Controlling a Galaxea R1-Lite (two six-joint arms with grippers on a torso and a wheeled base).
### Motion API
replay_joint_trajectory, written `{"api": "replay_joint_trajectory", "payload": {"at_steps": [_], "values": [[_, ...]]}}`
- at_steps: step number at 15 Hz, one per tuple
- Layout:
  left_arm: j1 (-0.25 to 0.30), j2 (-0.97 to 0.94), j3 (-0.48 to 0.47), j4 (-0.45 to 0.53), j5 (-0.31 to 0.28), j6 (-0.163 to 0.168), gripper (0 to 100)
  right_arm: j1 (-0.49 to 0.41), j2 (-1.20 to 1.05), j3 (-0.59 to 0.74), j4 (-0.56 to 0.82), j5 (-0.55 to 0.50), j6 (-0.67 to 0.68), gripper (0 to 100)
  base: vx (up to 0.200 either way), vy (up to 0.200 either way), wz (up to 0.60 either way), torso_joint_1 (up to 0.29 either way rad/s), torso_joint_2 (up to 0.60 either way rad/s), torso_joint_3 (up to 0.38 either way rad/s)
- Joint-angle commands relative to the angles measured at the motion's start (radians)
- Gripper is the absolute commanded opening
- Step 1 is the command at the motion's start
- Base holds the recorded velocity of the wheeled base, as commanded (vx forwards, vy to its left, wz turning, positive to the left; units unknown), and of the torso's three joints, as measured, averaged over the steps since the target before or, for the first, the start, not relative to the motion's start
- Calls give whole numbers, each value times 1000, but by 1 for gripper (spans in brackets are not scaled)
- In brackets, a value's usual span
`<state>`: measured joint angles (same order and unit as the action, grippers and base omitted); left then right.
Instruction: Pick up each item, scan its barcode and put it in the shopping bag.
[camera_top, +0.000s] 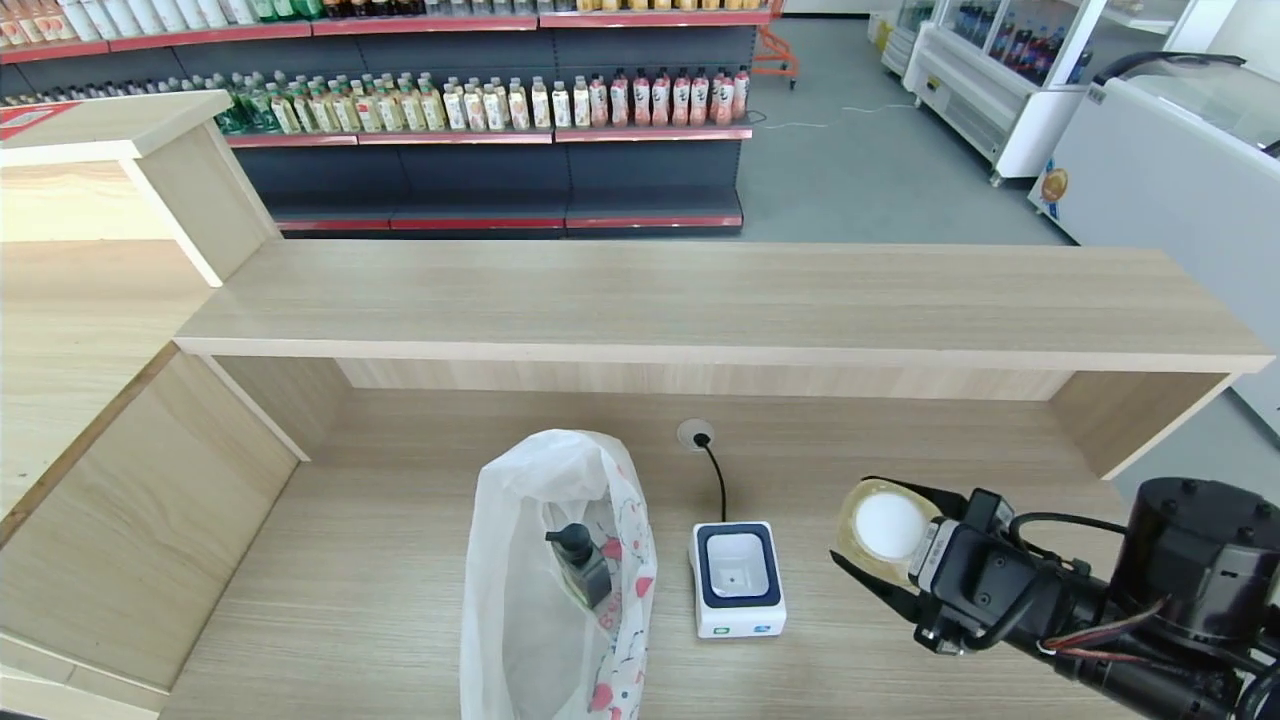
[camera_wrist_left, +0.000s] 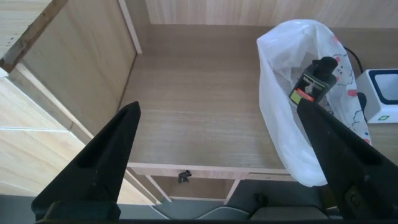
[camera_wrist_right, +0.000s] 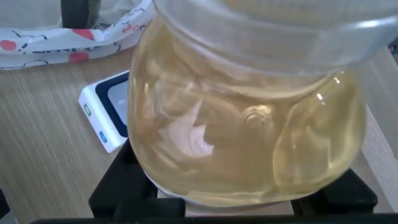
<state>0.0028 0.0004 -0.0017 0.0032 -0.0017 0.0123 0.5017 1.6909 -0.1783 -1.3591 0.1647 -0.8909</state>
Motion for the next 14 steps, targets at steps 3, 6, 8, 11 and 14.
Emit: {"api": "replay_joint_trajectory", "payload": {"at_steps": [3, 6, 8, 11, 14], "values": [[0, 0, 0, 0, 2, 0, 100, 3, 23, 45, -5, 61, -43, 0, 0, 0, 0, 0, 0, 0], [0, 0, 0, 0, 0, 0, 100, 3, 82, 128, -100, 118, -83, 0, 0, 0, 0, 0, 0, 0], [0, 0, 0, 0, 2, 1, 100, 18, 116, 132, -149, 153, -122, 0, 0, 0, 0, 0, 0, 0], [0, 0, 0, 0, 2, 1, 100, -29, 138, 134, -149, 265, -166, 0, 0, 0, 0, 0, 0, 0], [0, 0, 0, 0, 2, 1, 100, -107, 171, 123, -149, 409, -264, 0, 0, 0, 0, 0, 0, 0]]}}
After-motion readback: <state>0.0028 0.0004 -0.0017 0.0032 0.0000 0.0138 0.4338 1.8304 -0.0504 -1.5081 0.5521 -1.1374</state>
